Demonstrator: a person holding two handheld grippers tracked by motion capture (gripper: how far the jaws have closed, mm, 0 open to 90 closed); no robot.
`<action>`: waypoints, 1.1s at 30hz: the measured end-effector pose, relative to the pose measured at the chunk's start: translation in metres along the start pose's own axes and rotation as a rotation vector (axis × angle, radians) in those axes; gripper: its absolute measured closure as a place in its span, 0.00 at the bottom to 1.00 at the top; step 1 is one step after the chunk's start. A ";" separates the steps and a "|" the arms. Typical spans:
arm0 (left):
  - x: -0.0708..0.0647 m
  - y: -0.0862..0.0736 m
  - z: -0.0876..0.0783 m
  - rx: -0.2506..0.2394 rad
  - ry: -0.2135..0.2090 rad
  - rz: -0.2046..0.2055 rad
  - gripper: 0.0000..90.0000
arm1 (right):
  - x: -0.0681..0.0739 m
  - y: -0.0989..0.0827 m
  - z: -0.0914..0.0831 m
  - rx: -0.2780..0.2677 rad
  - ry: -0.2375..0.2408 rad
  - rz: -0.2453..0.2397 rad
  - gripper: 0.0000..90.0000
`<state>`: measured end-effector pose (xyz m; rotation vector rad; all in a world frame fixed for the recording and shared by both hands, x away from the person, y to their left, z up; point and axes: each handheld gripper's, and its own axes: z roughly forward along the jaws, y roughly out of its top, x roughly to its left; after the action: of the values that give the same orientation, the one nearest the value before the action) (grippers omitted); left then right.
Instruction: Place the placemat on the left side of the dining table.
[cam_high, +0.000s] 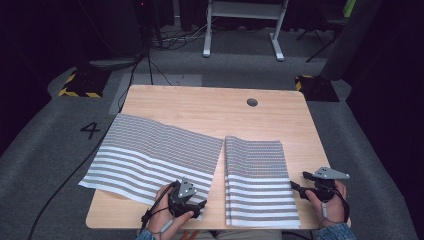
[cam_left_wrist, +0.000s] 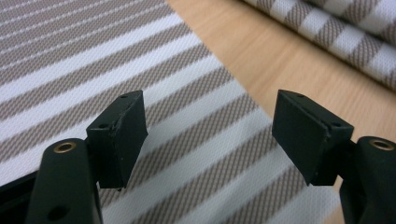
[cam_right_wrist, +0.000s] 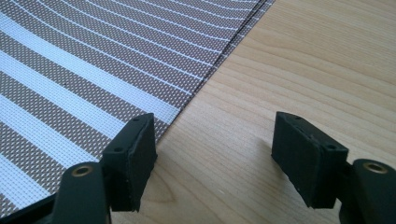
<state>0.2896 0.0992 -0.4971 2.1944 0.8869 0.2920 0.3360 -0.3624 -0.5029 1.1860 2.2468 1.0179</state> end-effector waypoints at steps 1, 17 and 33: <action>0.001 0.003 0.003 -0.007 0.005 -0.006 0.31 | 0.000 0.000 0.000 0.000 0.000 0.000 0.34; 0.009 0.027 0.030 0.022 0.097 -0.066 0.32 | 0.000 0.000 0.000 0.000 0.000 0.000 0.34; 0.017 0.028 0.025 0.036 0.167 -0.016 0.91 | 0.000 0.000 0.000 0.000 0.001 0.002 0.34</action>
<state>0.3273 0.0834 -0.4955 2.2191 1.0069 0.4596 0.3359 -0.3622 -0.5031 1.1878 2.2467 1.0193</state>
